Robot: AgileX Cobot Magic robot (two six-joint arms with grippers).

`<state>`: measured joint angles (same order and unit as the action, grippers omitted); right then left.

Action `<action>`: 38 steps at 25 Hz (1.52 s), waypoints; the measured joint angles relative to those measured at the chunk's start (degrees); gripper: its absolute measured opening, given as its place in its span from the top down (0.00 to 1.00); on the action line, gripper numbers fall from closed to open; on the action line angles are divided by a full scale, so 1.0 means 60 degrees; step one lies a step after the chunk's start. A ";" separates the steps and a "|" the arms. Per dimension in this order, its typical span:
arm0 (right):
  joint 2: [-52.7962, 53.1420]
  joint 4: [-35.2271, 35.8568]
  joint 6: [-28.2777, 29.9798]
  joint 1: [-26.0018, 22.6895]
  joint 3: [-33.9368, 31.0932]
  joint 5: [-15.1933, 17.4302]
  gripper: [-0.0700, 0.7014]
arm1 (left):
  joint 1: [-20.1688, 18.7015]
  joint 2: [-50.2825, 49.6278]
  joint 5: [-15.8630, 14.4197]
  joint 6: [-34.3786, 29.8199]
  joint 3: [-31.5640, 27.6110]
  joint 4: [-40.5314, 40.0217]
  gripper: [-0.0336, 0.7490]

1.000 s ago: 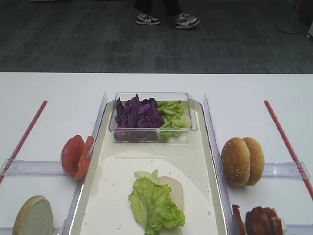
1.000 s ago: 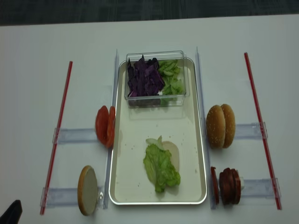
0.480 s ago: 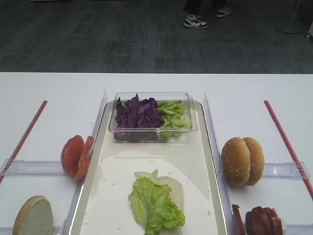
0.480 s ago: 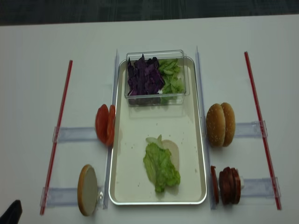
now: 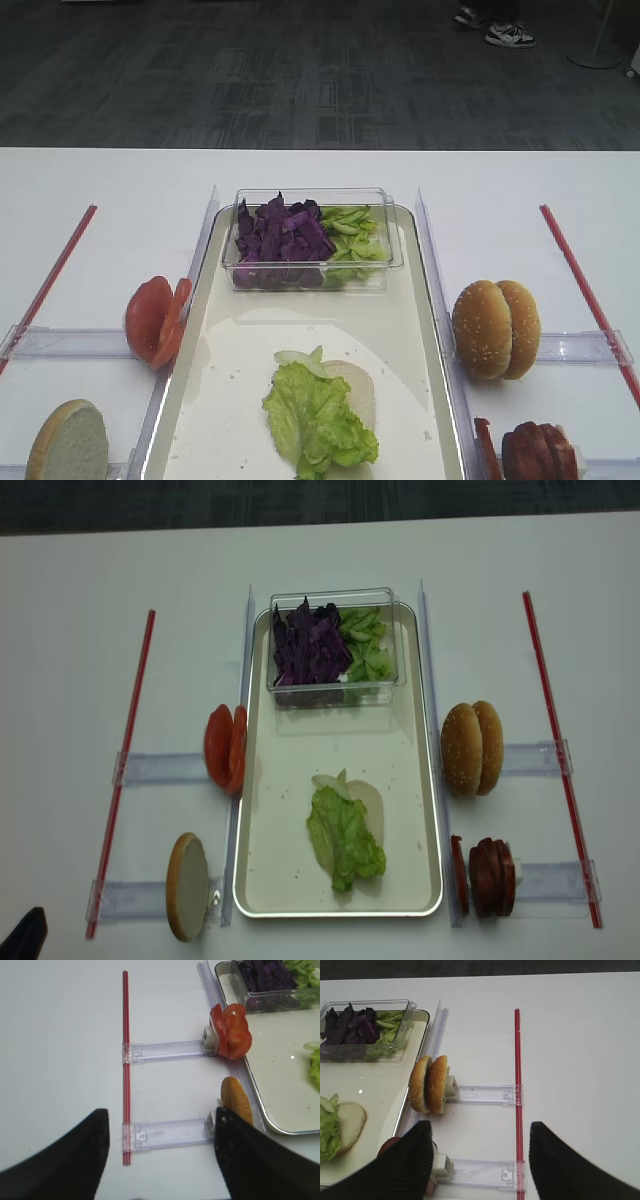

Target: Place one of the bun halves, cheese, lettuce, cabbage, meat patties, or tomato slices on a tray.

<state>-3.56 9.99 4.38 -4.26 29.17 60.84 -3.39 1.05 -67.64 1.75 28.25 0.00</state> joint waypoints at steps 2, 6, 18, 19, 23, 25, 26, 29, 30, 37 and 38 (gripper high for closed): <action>0.0106 0.0000 0.0000 0.0000 0.0000 0.0000 0.32 | 0.0000 0.0000 0.0000 0.0000 0.0000 0.0000 0.40; 0.0594 0.0017 0.0000 0.0000 0.0000 0.0000 0.32 | 0.0000 0.0000 0.0000 0.0000 0.0000 0.0000 0.40; 0.0749 0.0035 0.0000 0.0000 0.0000 0.0000 0.32 | 0.0000 0.0000 0.0000 0.0000 0.0000 0.0000 0.40; 0.0749 0.0035 0.0000 0.0000 0.0000 0.0000 0.32 | 0.0000 0.0000 0.0000 0.0000 0.0000 0.0000 0.40; 0.0749 0.0035 0.0000 0.0000 0.0000 0.0000 0.32 | 0.0000 0.0000 0.0000 0.0000 0.0000 0.0000 0.40; 0.0749 0.0035 0.0000 0.0000 0.0000 0.0000 0.32 | 0.0000 0.0000 0.0000 0.0000 0.0000 0.0000 0.40; 0.0749 0.0035 0.0000 0.0000 0.0000 0.0020 0.32 | 0.0000 0.0000 0.0000 0.0000 0.0000 0.0000 0.40; 0.0749 0.0035 -0.0016 0.0000 -0.0012 0.0181 0.32 | 0.0000 0.0000 0.0000 0.0000 0.0000 0.0000 0.40; 0.0749 0.0035 -0.0016 0.0000 -0.0021 0.0246 0.32 | 0.0000 0.0000 0.0000 0.0000 0.0000 0.0000 0.40; 0.0749 0.0035 -0.0046 0.0000 -0.0035 0.0370 0.32 | 0.0000 0.0000 0.0000 0.0000 0.0000 0.0000 0.40; 0.0749 0.0016 -0.0054 0.0000 -0.0080 0.0392 0.32 | 0.0000 0.0000 0.0000 0.0000 0.0000 0.0000 0.40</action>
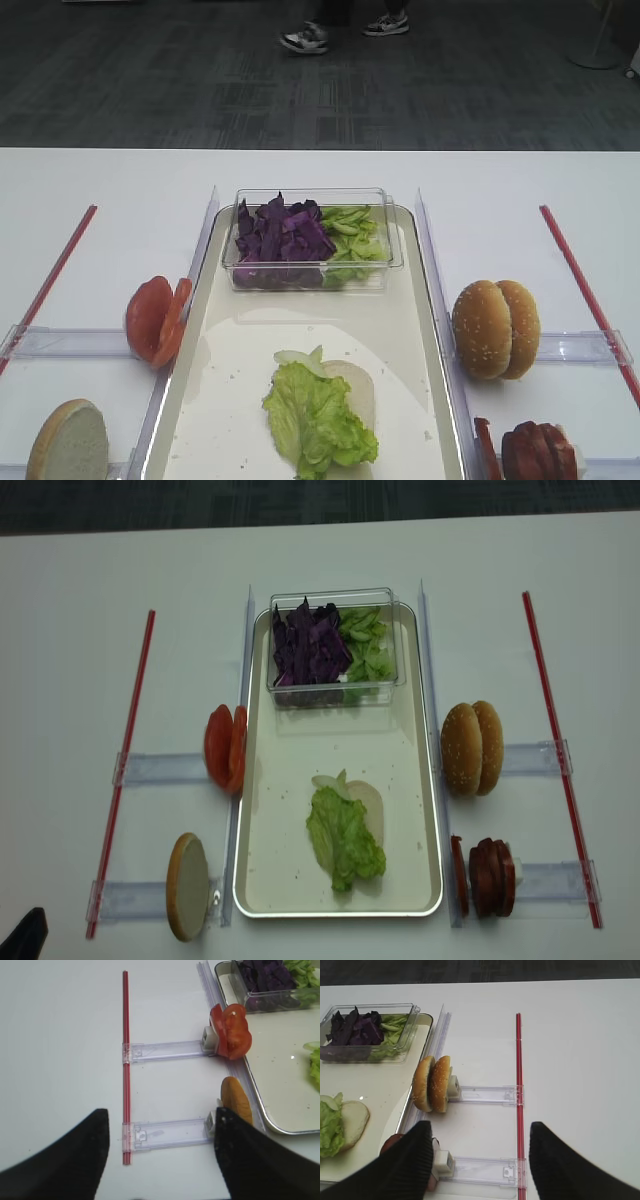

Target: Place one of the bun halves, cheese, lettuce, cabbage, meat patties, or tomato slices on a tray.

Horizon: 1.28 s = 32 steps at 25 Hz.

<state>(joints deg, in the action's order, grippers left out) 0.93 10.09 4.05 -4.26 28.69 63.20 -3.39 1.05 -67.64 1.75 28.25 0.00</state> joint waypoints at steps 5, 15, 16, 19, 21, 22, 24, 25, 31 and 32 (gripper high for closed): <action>0.0000 -0.0137 -0.0155 0.0000 -0.0134 0.0107 0.32 | 0.0000 0.0000 0.0000 0.0000 0.0000 0.0000 0.40; 0.0000 -0.0302 -0.0368 0.0000 -0.0134 0.0107 0.32 | 0.0000 0.0000 0.0000 0.0000 0.0000 0.0000 0.40; 0.0000 -0.0315 -0.0368 0.0000 -0.0134 0.0107 0.32 | 0.0000 0.0000 0.0000 0.0000 0.0000 0.0000 0.40; 0.0000 -0.0315 -0.0368 0.0000 -0.0134 0.0107 0.32 | 0.0000 0.0000 0.0000 0.0000 0.0000 0.0000 0.40; 0.0000 -0.0315 -0.0389 0.0000 -0.0134 0.0107 0.32 | 0.0000 0.0000 0.0000 0.0000 0.0000 0.0000 0.40; 0.0000 -0.0332 -0.0389 0.0000 -0.0134 0.0107 0.32 | 0.0000 0.0000 0.0000 0.0000 0.0000 0.0000 0.40; 0.0000 -0.0324 -0.0389 0.0000 -0.0134 0.0107 0.32 | 0.0000 0.0000 0.0000 0.0000 0.0000 0.0000 0.40; 0.0000 -0.0324 -0.0406 0.0000 -0.0134 0.0107 0.32 | 0.0000 0.0000 0.0000 0.0000 0.0000 0.0000 0.40; 0.0000 -0.0337 -0.0433 0.0000 -0.0134 0.0107 0.32 | 0.0000 0.0000 0.0000 0.0000 0.0000 0.0000 0.40; 0.0000 -0.0337 -0.0433 0.0000 -0.0134 0.0107 0.32 | 0.0000 0.0000 0.0000 0.0000 0.0000 0.0000 0.40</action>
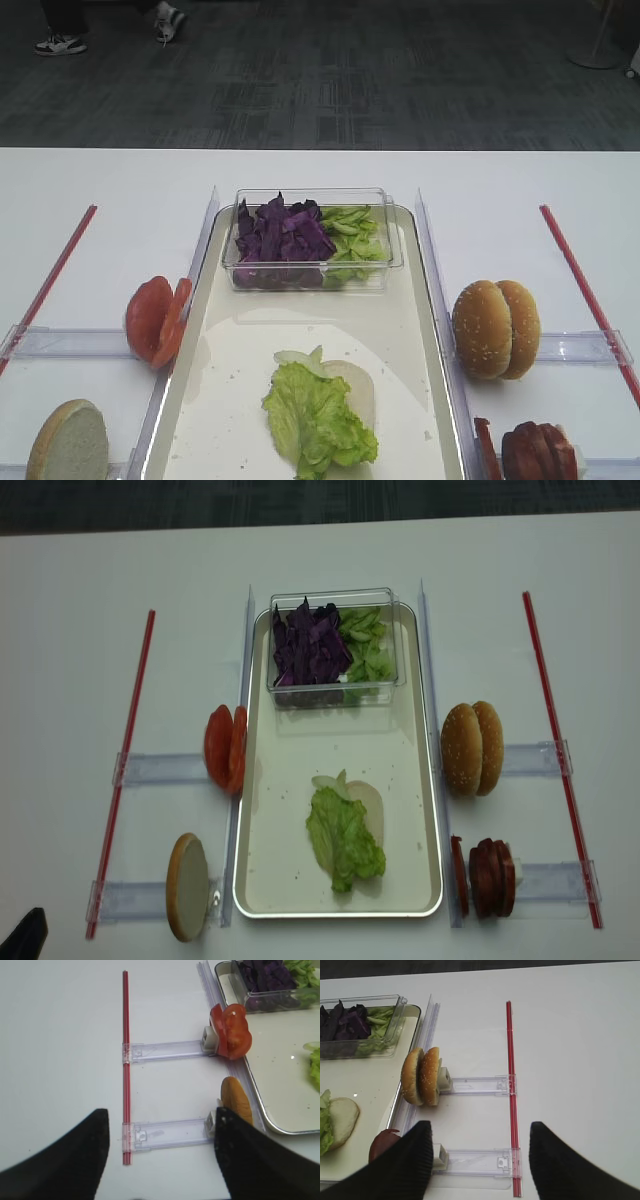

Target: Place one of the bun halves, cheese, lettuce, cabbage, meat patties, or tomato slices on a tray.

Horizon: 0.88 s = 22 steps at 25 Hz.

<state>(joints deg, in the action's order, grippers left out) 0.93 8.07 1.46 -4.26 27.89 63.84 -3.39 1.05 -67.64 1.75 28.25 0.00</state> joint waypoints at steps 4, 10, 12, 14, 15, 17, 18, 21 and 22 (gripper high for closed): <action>0.0000 0.0000 0.0000 0.0000 0.0000 0.0000 0.32 | 0.0000 0.0000 0.0000 0.0000 0.0000 0.0000 0.40; 0.0000 0.0000 0.0000 0.0000 0.0000 0.0000 0.32 | 0.0000 0.0000 0.0000 0.0000 0.0000 0.0000 0.40; 0.0000 0.0000 0.0000 0.0000 0.0000 0.0000 0.32 | 0.0000 0.0000 0.0000 0.0000 0.0000 0.0000 0.40; 0.0000 0.0000 0.0000 0.0000 0.0000 0.0000 0.32 | 0.0000 0.0000 0.0000 0.0000 0.0000 0.0000 0.40; 0.0000 0.0000 0.0000 0.0000 0.0000 0.0000 0.32 | 0.0000 0.0000 0.0000 0.0000 0.0000 0.0000 0.40; 0.0000 0.0000 0.0000 0.0000 0.0000 0.0000 0.32 | 0.0000 0.0000 0.0000 0.0000 0.0000 0.0000 0.40; 0.0000 0.0000 0.0000 0.0000 0.0000 0.0000 0.32 | 0.0000 0.0000 0.0000 0.0000 0.0000 0.0000 0.40; 0.0000 0.0000 0.0000 0.0000 0.0000 0.0000 0.32 | 0.0000 0.0000 0.0000 0.0000 0.0000 0.0000 0.40; 0.0000 0.0000 0.0000 0.0000 0.0000 0.0000 0.32 | 0.0000 0.0000 0.0000 0.0000 0.0000 0.0000 0.40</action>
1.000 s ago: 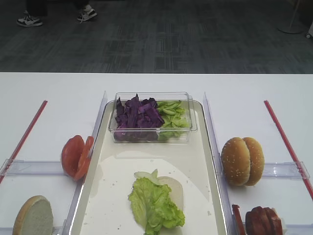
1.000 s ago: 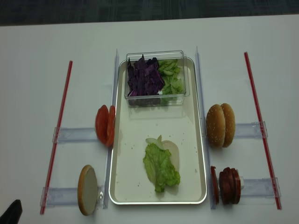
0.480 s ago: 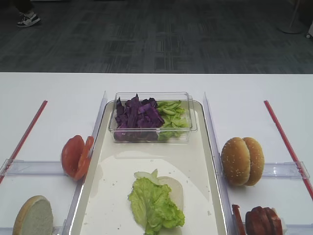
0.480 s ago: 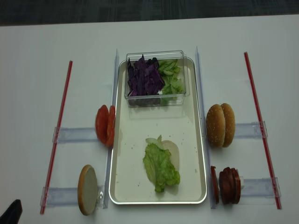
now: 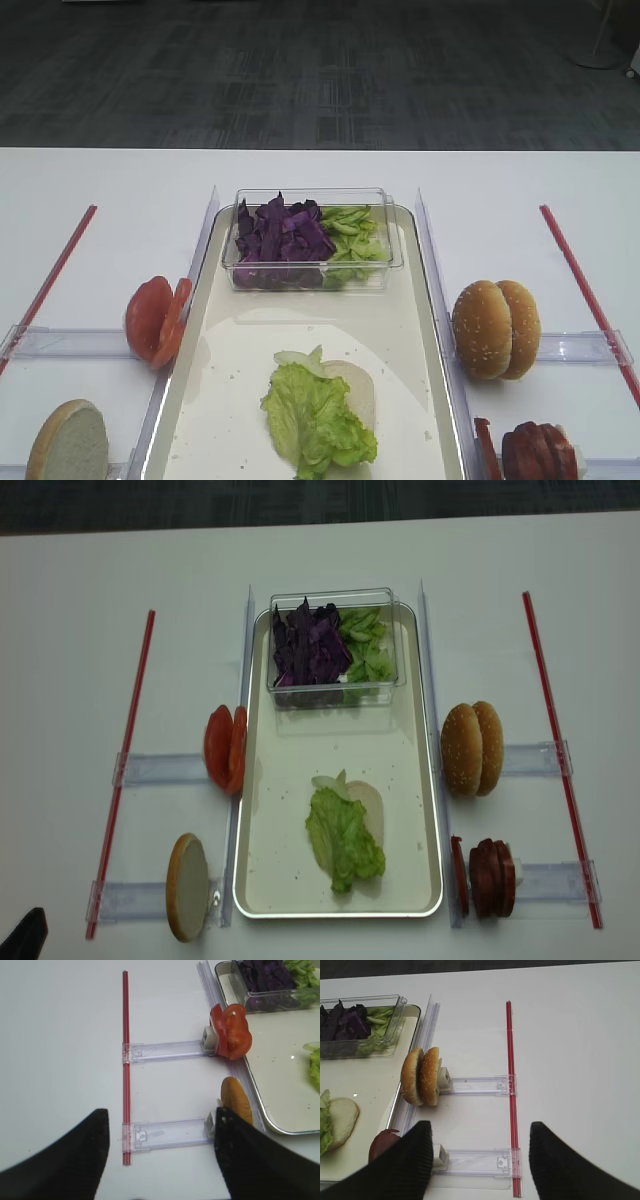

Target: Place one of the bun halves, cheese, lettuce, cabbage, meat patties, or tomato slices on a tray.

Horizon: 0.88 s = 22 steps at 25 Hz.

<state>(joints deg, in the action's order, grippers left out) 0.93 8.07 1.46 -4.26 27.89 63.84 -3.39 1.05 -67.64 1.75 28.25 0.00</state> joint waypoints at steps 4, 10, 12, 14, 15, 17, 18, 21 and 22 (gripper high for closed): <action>0.0000 0.0000 0.0000 0.0000 0.0000 0.0000 0.32 | 0.0000 0.0000 0.0000 0.0000 0.0000 0.0000 0.40; 0.0000 0.0000 -0.0006 0.0000 0.0000 0.0021 0.32 | 0.0000 0.0000 0.0000 0.0000 0.0000 0.0000 0.40; 0.0000 0.0000 -0.0006 0.0000 0.0000 0.0021 0.32 | 0.0000 0.0000 0.0000 0.0000 0.0000 0.0000 0.40; 0.0000 0.0000 -0.0006 0.0000 0.0000 0.0021 0.32 | 0.0000 0.0000 0.0000 0.0000 0.0000 0.0000 0.40; 0.0000 0.0000 -0.0006 0.0000 0.0000 0.0021 0.32 | 0.0000 0.0000 0.0000 0.0000 0.0000 0.0000 0.40; 0.0000 0.0000 -0.0006 0.0000 0.0000 0.0021 0.32 | 0.0000 0.0000 0.0000 0.0000 0.0000 0.0000 0.40; 0.0000 0.0000 -0.0006 0.0000 0.0000 0.0021 0.32 | 0.0000 0.0000 0.0000 0.0000 0.0000 0.0000 0.40; 0.0000 0.0000 -0.0006 0.0000 0.0000 0.0021 0.32 | 0.0000 0.0000 0.0000 0.0000 0.0000 0.0000 0.40; 0.0000 0.0000 -0.0006 0.0000 0.0000 0.0021 0.32 | 0.0000 0.0000 0.0000 0.0000 0.0000 0.0000 0.40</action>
<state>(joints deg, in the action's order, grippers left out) 0.93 8.07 1.42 -4.26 27.89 63.96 -3.39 1.05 -67.64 1.75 28.25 0.00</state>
